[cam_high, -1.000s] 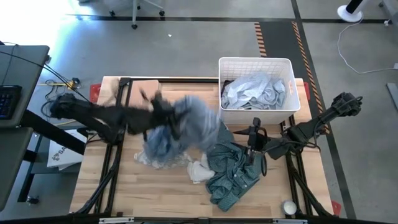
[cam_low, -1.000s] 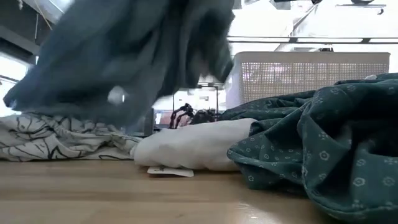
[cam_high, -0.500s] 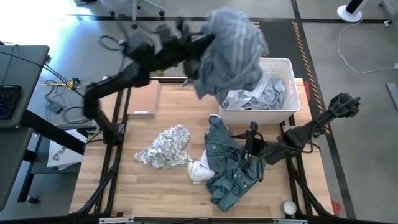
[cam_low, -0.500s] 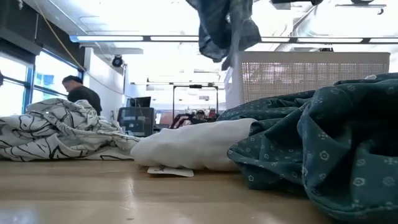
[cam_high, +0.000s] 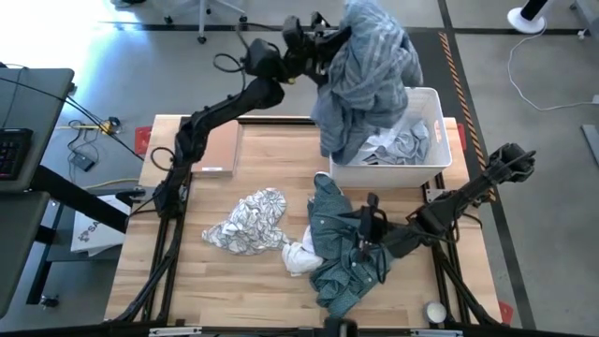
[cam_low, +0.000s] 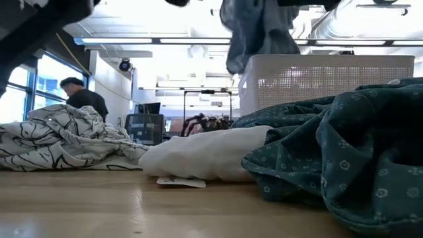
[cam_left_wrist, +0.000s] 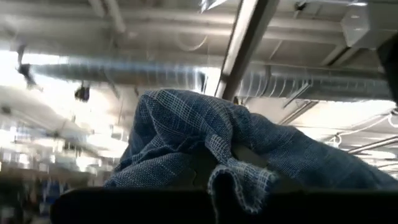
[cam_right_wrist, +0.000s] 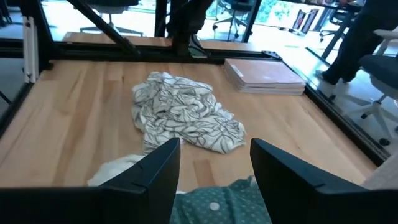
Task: Sort clothes
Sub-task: Put the blue polo shirt into the white laundry bin
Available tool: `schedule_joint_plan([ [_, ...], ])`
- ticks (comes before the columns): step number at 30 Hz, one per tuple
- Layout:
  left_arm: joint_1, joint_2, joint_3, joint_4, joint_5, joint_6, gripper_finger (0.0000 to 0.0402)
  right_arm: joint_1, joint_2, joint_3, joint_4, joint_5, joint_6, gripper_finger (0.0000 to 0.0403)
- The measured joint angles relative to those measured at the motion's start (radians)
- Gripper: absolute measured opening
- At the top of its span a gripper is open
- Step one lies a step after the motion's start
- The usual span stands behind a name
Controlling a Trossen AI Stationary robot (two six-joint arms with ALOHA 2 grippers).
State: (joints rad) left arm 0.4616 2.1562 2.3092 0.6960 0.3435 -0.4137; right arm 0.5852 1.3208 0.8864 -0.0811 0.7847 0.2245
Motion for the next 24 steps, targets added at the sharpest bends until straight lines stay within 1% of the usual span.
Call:
schedule_joint_plan([
  [2, 0.017, 0.025, 0.000, -0.009, 0.019, -0.032, 0.0015, 0.004, 0.000, 0.000, 0.000, 0.000, 0.006, 0.0193],
  [6, 0.025, 0.079, 0.000, -0.046, 0.086, -0.065, 0.0028, 0.005, 0.000, 0.000, 0.002, 0.002, 0.005, 0.0193],
  [11, 0.015, 0.164, -0.001, -0.151, 0.156, -0.118, 0.0031, 0.005, 0.000, 0.000, 0.002, 0.004, 0.004, 0.0193],
  [15, 0.009, 0.196, -0.003, -0.203, 0.213, -0.077, 0.0044, 0.005, 0.000, 0.000, 0.003, 0.004, 0.008, 0.0193],
  [19, 0.012, 0.188, 0.000, -0.201, 0.225, -0.086, 0.0079, 0.005, 0.000, 0.000, 0.003, 0.004, 0.007, 0.0193],
  [24, 0.017, 0.166, 0.002, -0.212, 0.273, -0.134, 0.0145, 0.005, 0.000, 0.000, 0.004, 0.004, 0.005, 0.0193],
])
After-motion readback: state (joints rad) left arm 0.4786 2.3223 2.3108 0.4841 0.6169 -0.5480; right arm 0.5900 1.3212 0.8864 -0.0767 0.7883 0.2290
